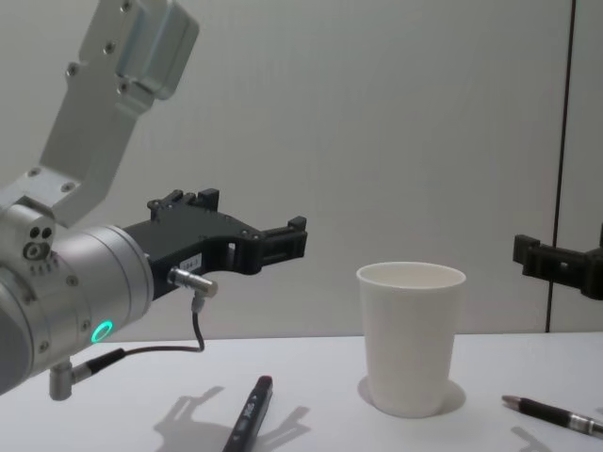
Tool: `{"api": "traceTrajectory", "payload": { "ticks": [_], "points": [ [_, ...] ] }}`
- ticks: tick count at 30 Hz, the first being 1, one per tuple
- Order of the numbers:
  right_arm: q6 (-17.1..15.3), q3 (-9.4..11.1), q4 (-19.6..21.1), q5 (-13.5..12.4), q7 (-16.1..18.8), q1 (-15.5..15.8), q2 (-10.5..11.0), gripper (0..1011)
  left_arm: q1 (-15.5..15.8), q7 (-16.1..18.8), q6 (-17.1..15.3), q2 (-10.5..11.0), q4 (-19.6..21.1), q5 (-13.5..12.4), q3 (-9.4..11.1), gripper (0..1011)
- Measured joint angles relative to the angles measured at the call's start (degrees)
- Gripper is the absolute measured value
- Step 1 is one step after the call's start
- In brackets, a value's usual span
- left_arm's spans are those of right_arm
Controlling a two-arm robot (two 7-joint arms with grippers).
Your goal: Place the pen into the pen holder.
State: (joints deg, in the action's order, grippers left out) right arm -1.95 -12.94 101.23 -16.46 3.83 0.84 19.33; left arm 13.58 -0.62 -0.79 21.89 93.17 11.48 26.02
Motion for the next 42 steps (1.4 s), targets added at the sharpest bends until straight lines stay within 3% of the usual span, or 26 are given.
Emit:
{"api": "traceTrajectory", "payload": {
  "ticks": [32,42],
  "points": [
    [0.00,0.01,0.00,0.00,0.01,0.00,0.01,1001,0.00,0.00,0.00,0.00,0.00,0.00,0.00,998],
    [-1.16,0.83,1.30,-0.20,-0.79,0.69,0.91,1001,0.00,0.00,0.00,0.00,0.00,0.00,0.00,998]
  ]
}}
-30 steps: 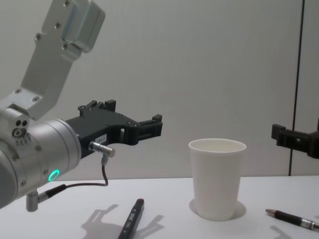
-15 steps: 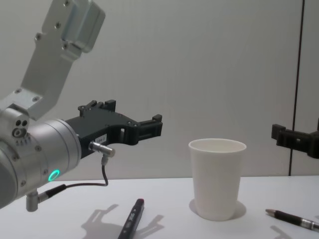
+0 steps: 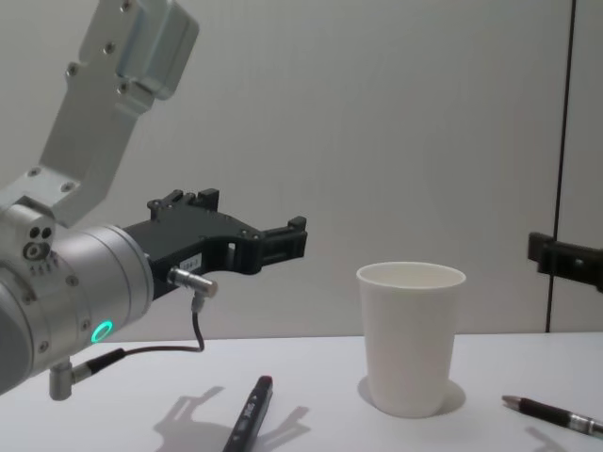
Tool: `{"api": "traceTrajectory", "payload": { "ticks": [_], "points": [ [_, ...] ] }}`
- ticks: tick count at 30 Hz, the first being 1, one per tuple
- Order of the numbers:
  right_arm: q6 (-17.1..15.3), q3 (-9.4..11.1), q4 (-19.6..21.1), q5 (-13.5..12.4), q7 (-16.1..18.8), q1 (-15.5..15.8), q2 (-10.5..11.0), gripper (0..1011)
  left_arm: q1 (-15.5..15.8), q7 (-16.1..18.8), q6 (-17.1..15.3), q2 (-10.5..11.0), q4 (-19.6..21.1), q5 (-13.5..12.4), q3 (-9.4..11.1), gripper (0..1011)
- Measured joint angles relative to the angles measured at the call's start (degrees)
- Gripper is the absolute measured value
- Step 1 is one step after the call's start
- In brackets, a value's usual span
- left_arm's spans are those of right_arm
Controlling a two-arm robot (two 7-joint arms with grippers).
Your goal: Place the pen into the pen holder.
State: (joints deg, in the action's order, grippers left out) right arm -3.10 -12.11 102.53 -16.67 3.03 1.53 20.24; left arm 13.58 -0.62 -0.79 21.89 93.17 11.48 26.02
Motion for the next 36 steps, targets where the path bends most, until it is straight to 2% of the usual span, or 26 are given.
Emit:
{"api": "traceTrajectory", "payload": {
  "ticks": [19,27,36],
  "points": [
    [-4.39,3.06,5.00,-2.51,-3.11,4.74,4.31,1001,0.00,0.00,0.00,0.00,0.00,0.00,0.00,998],
    [-8.56,4.03,6.25,-2.98,-4.25,6.17,5.58,1001,0.00,0.00,0.00,0.00,0.00,0.00,0.00,998],
    [-13.96,3.84,5.69,-1.75,-4.20,5.13,5.27,1001,0.00,0.00,0.00,0.00,0.00,0.00,0.00,999]
  ]
}}
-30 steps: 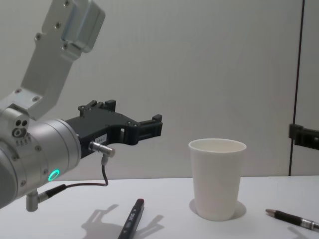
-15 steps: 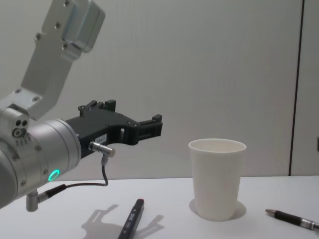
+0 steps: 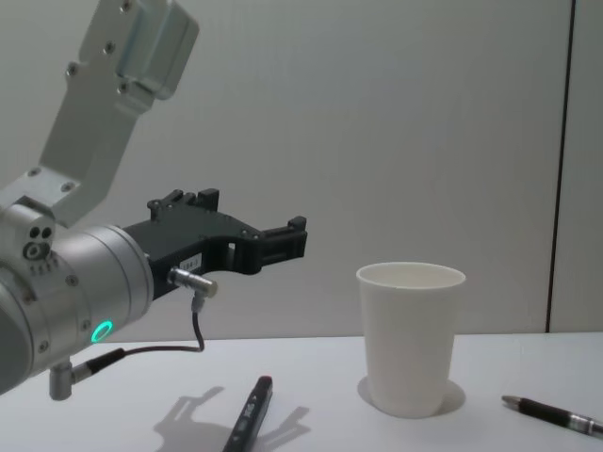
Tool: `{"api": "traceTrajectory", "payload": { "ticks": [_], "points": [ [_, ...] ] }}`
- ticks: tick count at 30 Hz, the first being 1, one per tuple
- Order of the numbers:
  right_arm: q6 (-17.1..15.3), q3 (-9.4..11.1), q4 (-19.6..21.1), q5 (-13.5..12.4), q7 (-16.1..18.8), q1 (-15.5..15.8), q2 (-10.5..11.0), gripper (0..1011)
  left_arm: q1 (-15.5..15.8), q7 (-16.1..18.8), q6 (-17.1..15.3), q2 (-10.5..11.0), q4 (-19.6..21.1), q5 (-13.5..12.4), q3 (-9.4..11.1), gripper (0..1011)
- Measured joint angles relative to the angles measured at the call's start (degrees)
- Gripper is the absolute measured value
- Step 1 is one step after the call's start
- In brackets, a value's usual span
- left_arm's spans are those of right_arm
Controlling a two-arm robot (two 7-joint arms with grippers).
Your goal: Place the pen into the pen holder.
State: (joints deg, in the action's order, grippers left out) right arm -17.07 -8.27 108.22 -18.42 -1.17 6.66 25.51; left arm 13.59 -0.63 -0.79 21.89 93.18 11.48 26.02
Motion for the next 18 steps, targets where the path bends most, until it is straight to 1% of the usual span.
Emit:
{"api": "traceTrajectory", "payload": {
  "ticks": [2,5,9,18],
  "points": [
    [-1.41,-0.22,-0.42,0.53,0.30,-0.58,-0.33,1001,0.00,0.00,0.00,0.00,0.00,0.00,0.00,999],
    [-2.67,-0.52,-0.98,1.05,0.67,-1.32,-0.75,1001,0.00,0.00,0.00,-0.01,0.00,0.00,0.00,998],
    [-5.08,-1.14,-2.30,2.36,1.58,-2.82,-1.70,1001,0.00,0.00,0.00,0.00,0.00,0.00,0.00,998],
    [-8.18,-2.34,-5.10,4.74,3.47,-5.47,-3.44,1001,0.00,0.00,0.00,0.00,0.00,0.00,0.00,998]
  ]
}}
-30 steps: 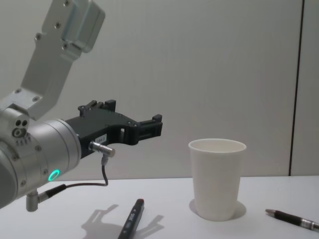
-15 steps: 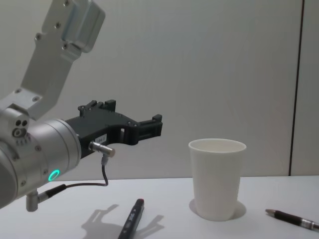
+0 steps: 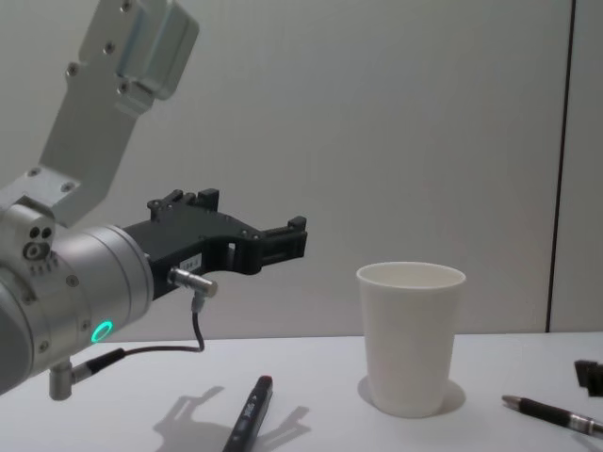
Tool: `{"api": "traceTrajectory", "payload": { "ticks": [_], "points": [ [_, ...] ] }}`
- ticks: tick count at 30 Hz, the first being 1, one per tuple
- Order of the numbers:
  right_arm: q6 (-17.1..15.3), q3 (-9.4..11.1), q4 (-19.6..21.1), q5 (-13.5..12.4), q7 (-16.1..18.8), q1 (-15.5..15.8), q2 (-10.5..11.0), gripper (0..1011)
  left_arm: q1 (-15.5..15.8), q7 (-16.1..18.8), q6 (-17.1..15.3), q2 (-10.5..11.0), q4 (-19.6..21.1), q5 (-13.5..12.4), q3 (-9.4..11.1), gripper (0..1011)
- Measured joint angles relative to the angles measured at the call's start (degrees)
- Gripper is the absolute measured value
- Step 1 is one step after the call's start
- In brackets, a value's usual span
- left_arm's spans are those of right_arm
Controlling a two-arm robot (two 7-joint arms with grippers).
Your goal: Place the pen into the pen holder.
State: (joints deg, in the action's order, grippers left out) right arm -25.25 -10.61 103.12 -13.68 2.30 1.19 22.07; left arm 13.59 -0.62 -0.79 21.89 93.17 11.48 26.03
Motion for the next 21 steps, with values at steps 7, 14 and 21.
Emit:
{"api": "traceTrajectory", "payload": {
  "ticks": [7,14,21],
  "points": [
    [-1.48,-0.60,-2.08,1.31,0.97,-1.37,-0.97,1001,0.00,0.00,0.00,0.00,0.00,0.00,0.00,998],
    [-2.24,-1.06,-3.91,2.37,1.72,-2.25,-1.76,1001,0.00,0.00,0.00,0.00,0.00,0.00,0.00,998],
    [-2.58,-1.47,-5.34,3.30,2.57,-2.85,-2.36,1001,0.00,0.00,0.00,0.00,0.00,0.00,0.00,998]
  ]
}}
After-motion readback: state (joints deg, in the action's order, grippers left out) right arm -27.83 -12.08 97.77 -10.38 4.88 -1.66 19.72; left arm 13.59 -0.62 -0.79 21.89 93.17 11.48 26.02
